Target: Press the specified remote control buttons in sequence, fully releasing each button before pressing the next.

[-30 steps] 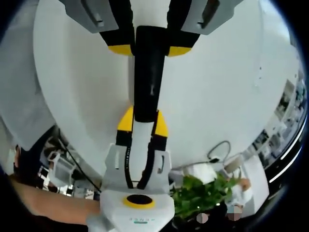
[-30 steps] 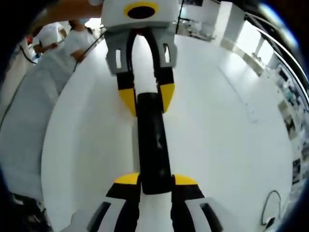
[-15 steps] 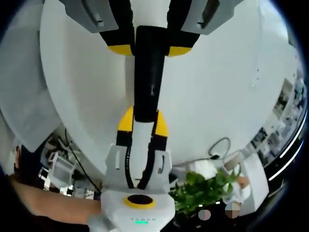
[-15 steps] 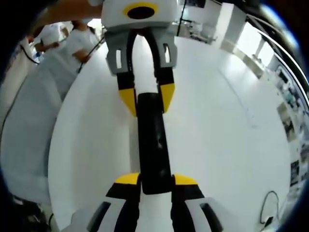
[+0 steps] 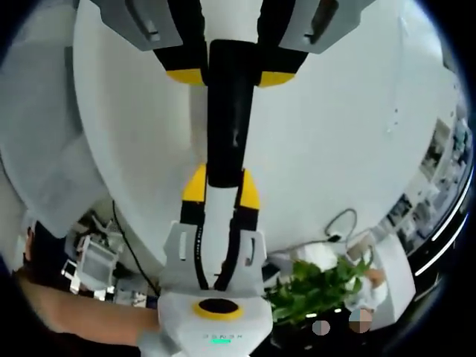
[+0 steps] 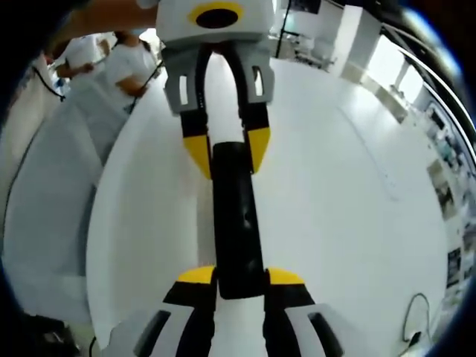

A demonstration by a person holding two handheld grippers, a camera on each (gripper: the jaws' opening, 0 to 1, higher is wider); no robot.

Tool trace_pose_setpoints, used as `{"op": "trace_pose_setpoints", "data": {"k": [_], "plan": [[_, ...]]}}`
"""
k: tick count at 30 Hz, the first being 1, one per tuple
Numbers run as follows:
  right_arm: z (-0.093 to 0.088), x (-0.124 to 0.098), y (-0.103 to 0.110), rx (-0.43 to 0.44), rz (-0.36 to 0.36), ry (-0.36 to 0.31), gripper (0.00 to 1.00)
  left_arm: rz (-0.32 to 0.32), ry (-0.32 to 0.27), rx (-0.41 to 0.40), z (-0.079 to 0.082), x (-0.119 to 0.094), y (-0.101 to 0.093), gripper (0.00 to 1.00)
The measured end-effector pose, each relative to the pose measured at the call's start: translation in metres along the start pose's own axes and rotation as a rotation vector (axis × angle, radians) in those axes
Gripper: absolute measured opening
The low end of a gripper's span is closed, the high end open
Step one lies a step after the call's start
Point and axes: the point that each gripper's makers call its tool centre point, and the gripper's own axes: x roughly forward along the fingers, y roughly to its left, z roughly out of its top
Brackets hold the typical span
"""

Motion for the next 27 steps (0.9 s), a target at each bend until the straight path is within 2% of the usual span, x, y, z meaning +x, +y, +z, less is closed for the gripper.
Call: {"op": "trace_pose_setpoints", "data": {"k": [9,27], "plan": [[-0.001,0.002,0.019,0.011,0.017,0.003,0.21,-0.012,0.002,0.003,-0.001,0.000,-0.019,0.24],[-0.006,0.013,0.051,0.018,0.053,0.011,0.21,-0.045,0.004,-0.021,-0.014,0.005,-0.054,0.24]]}}
